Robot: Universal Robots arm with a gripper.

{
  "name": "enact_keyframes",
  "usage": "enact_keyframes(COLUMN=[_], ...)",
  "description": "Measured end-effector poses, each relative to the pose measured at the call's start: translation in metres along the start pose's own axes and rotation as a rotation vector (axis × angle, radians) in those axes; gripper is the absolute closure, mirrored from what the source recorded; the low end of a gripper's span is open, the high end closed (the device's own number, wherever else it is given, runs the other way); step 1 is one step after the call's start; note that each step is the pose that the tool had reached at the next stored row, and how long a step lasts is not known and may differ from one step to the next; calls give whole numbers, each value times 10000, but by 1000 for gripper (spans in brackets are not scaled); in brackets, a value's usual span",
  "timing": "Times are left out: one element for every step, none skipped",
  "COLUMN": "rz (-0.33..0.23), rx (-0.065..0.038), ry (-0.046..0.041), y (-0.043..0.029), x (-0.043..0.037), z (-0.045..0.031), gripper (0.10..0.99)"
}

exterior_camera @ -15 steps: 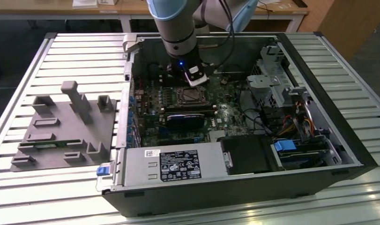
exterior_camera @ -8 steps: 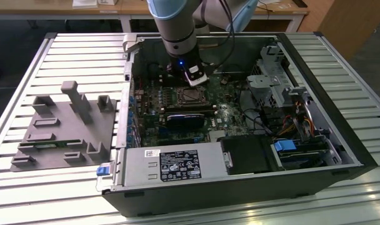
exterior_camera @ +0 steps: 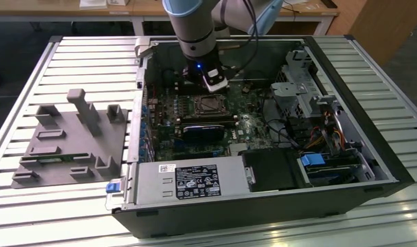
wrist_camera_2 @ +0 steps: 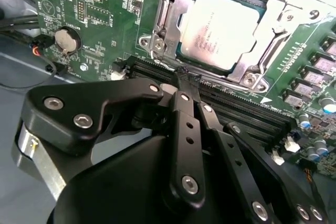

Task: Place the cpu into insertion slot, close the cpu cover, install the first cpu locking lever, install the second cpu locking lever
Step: 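Install the first cpu locking lever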

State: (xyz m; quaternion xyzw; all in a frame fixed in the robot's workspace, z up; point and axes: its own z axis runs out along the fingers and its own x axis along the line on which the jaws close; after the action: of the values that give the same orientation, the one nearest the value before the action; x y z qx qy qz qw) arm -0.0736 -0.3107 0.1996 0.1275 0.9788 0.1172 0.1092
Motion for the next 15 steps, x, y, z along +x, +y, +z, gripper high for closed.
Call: enact_keyframes(rz=[-7, -17, -29, -47, -66, -85, -106, -128, -150, -169, -180, -181, -183, -183, -183], rx=[36, 77, 132, 205, 290, 377, 475, 576, 681, 770, 814, 818, 822, 824, 827], ry=[-9, -19, -33, -51, -70, -91, -115, -141, -167, -188, -199, -200, -201, -202, -203], y=[4, 7, 11, 14, 17, 19, 22, 24, 27, 28, 29, 29, 28, 29, 29], x=[-2, -5, -7, -10, -12, -14, -16, -19, -21, -24, -26, -26, -26, -26, -26], z=[-14, -26, -37, -49, -61, -71, -80, -88, -95, -99, -99, -99, -100, -99, -99], gripper=[980, 980, 980, 980, 980, 980, 980, 980, 980, 980, 980, 980, 980, 980, 980])
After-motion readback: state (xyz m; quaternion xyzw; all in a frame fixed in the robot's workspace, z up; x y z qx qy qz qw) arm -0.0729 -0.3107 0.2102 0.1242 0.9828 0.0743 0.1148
